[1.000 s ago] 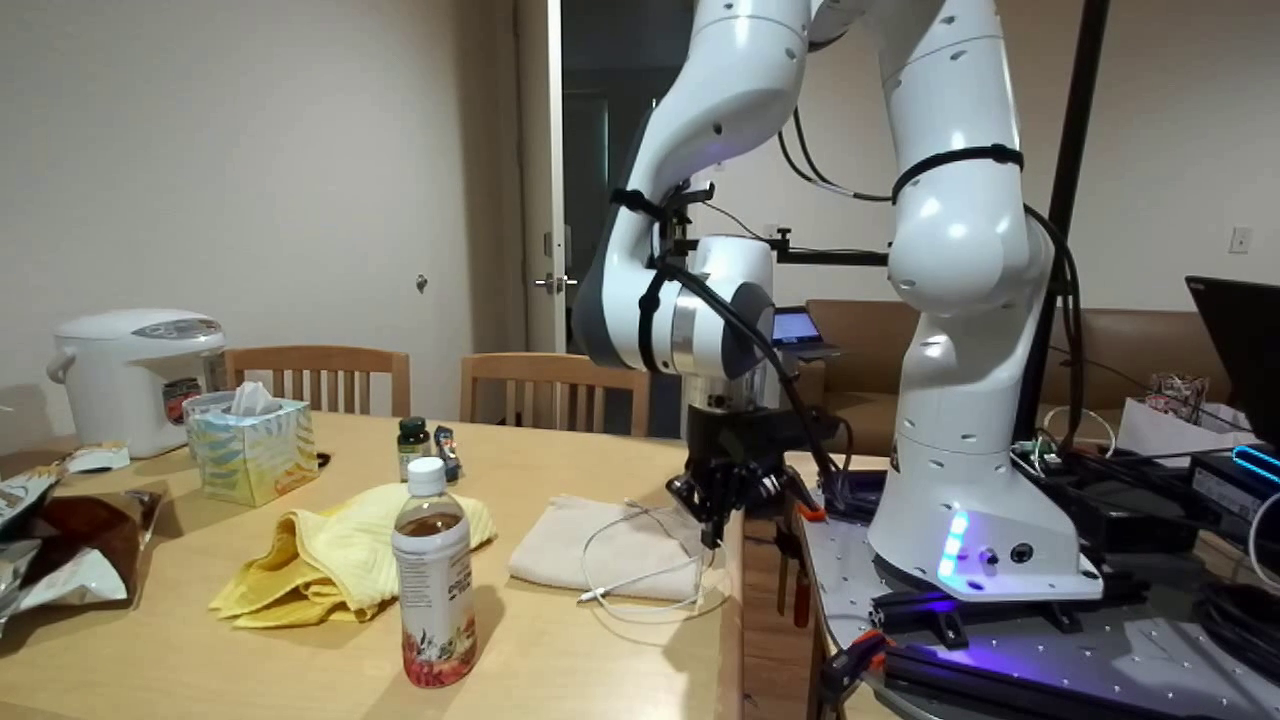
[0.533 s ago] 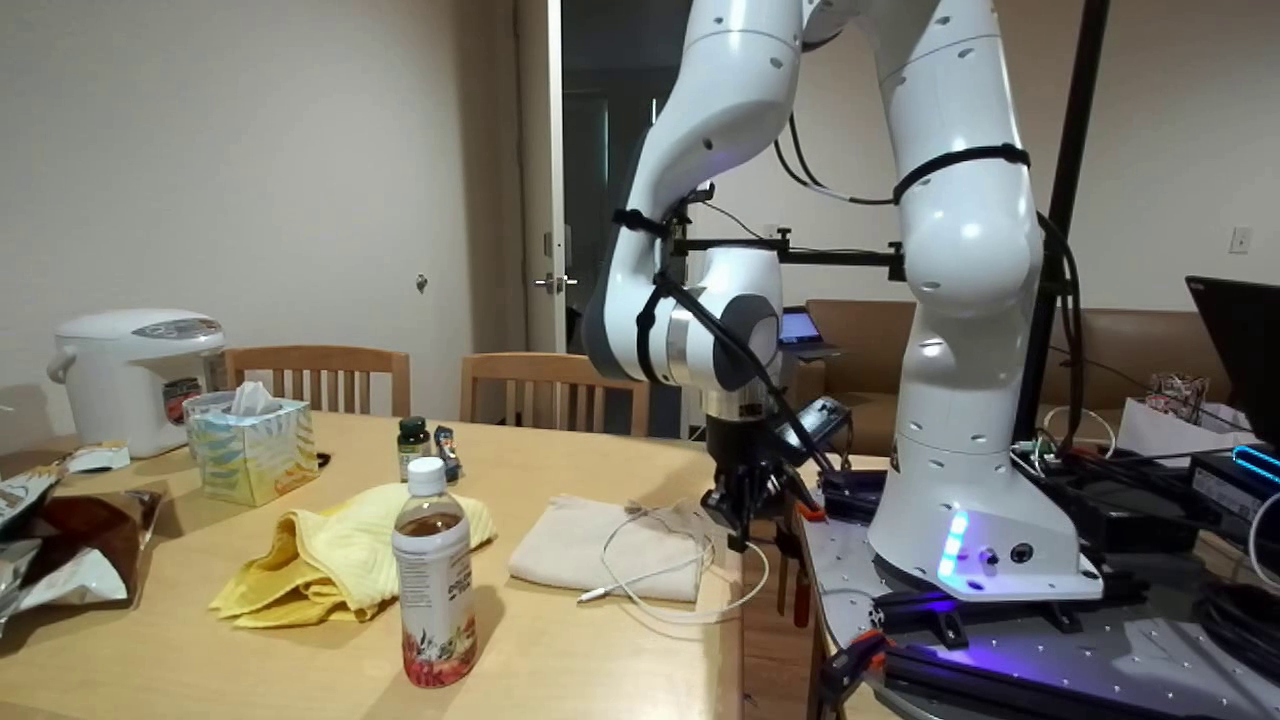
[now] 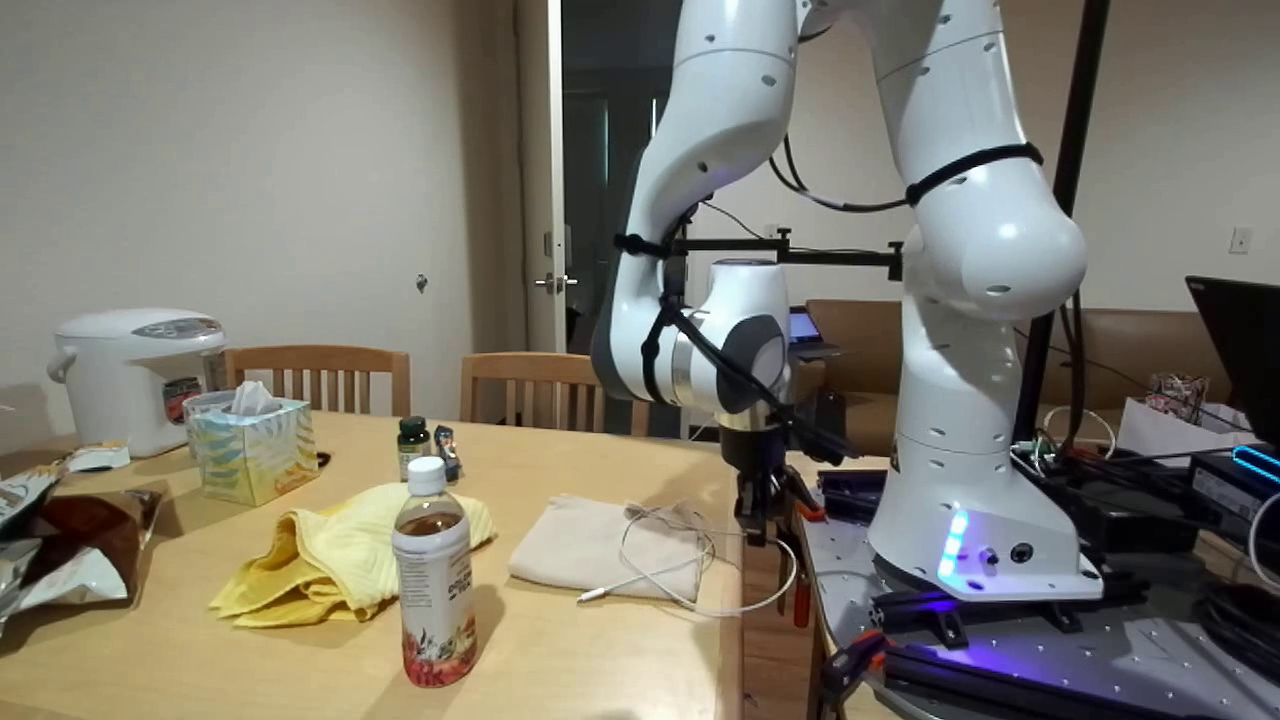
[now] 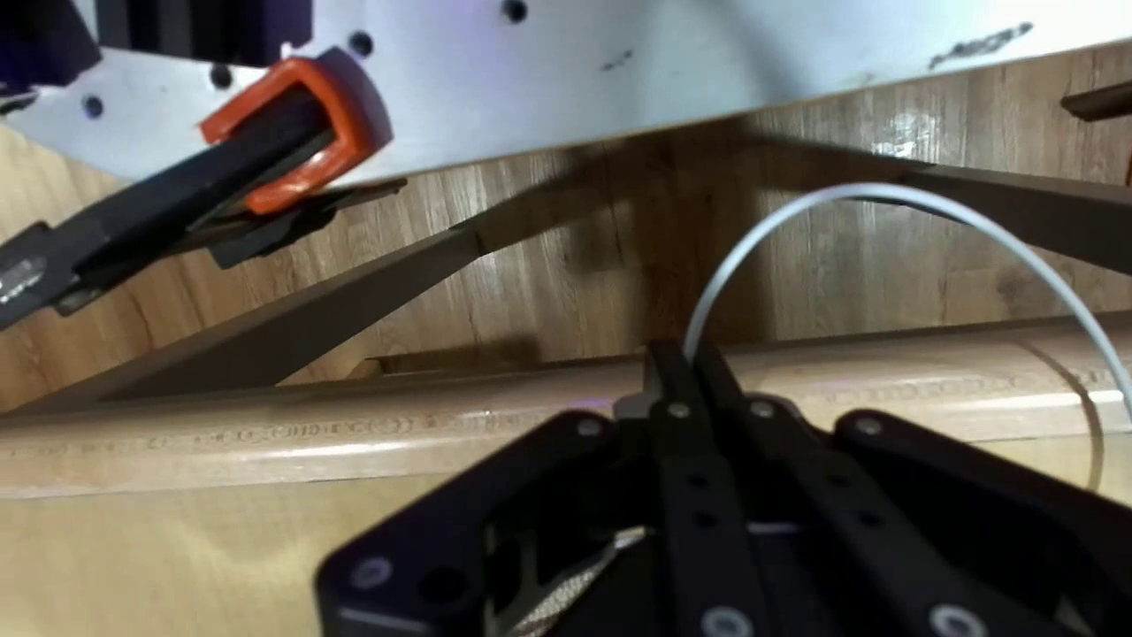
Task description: Pick up the cable on the table and make a circle with it.
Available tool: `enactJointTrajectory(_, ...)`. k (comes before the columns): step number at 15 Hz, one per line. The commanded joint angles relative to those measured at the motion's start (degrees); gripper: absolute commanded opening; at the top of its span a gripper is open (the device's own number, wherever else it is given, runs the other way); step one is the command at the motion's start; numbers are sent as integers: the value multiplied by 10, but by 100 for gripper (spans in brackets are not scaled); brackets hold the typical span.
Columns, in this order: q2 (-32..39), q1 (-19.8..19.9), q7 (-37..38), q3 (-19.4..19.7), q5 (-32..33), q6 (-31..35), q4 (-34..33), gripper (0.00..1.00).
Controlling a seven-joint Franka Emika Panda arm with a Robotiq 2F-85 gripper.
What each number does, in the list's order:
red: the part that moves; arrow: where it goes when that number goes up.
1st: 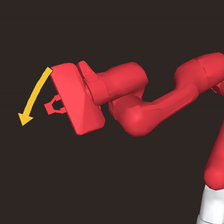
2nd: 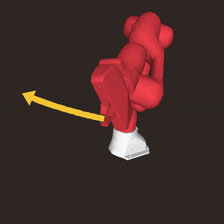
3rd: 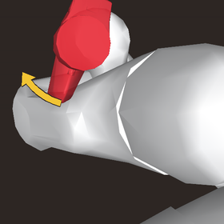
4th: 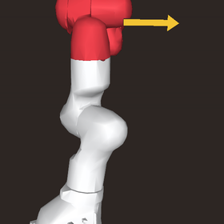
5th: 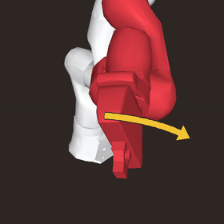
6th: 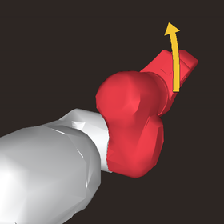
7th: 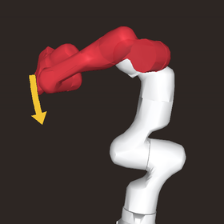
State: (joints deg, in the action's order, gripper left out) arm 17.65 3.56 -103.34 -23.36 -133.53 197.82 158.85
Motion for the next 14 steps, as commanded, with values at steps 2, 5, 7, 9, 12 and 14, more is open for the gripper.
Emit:
enactJointTrajectory(2, -12, -35, -86, 42, -31, 0, -3, 42)
enactJointTrajectory(5, -16, -44, -115, 55, -42, 0, -8, 60)
enactJointTrajectory(7, -16, -38, -140, 53, -55, 0, -14, 73)
enactJointTrajectory(9, -20, -32, -163, 48, -70, 0, -21, 86)
enactJointTrajectory(12, -27, -28, -195, 44, -90, 0, -32, 99)
enactJointTrajectory(14, -26, -33, -215, 50, -96, 0, -41, 100)
